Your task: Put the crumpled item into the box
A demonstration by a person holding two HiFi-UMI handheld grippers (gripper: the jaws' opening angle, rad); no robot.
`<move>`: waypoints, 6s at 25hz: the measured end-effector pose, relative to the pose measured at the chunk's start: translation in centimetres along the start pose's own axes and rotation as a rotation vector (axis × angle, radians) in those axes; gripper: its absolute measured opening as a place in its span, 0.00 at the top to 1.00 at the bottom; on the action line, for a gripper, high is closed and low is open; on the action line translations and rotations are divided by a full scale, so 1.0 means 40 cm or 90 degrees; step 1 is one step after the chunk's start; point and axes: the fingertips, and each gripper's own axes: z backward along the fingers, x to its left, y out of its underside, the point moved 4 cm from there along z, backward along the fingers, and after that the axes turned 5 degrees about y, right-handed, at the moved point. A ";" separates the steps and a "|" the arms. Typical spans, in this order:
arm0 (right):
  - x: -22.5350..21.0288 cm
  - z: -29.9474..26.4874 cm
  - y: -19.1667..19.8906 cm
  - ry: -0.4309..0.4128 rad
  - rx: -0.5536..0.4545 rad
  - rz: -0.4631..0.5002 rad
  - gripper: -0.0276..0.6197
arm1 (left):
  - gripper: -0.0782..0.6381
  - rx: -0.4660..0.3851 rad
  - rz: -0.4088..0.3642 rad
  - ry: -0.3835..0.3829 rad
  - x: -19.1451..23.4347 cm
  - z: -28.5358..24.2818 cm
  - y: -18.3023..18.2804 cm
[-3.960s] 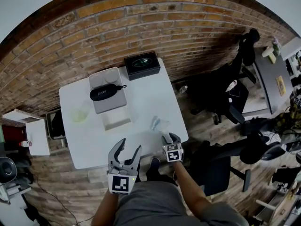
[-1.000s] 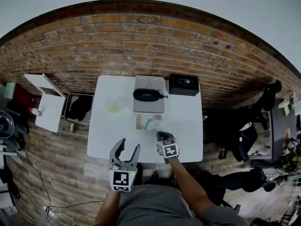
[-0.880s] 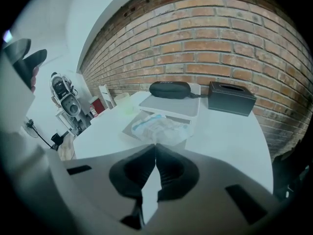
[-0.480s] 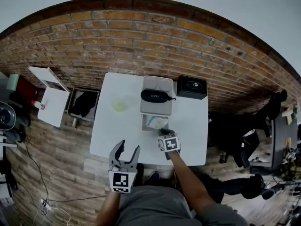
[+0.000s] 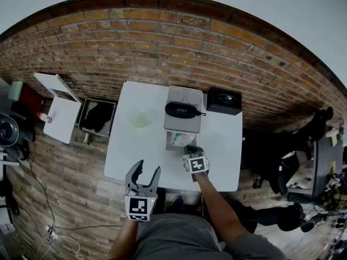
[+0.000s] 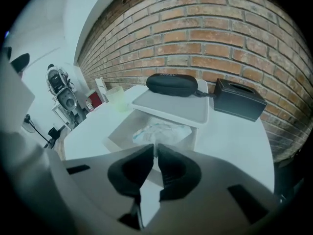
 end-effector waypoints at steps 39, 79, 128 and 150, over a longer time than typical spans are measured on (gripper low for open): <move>-0.042 0.237 0.062 -0.055 -0.212 -0.098 0.50 | 0.56 0.015 0.009 -0.001 -0.010 -0.060 0.109; -0.052 0.050 0.170 0.010 -0.176 -0.027 0.44 | 0.56 0.178 -0.052 0.065 0.027 -0.329 0.498; -0.061 -0.008 0.078 0.008 -0.161 -0.036 0.70 | 0.69 0.181 -0.037 0.092 0.047 -0.445 0.446; -0.089 -0.035 0.036 0.016 -0.159 -0.037 0.70 | 0.69 0.179 -0.032 0.086 0.062 -0.495 0.429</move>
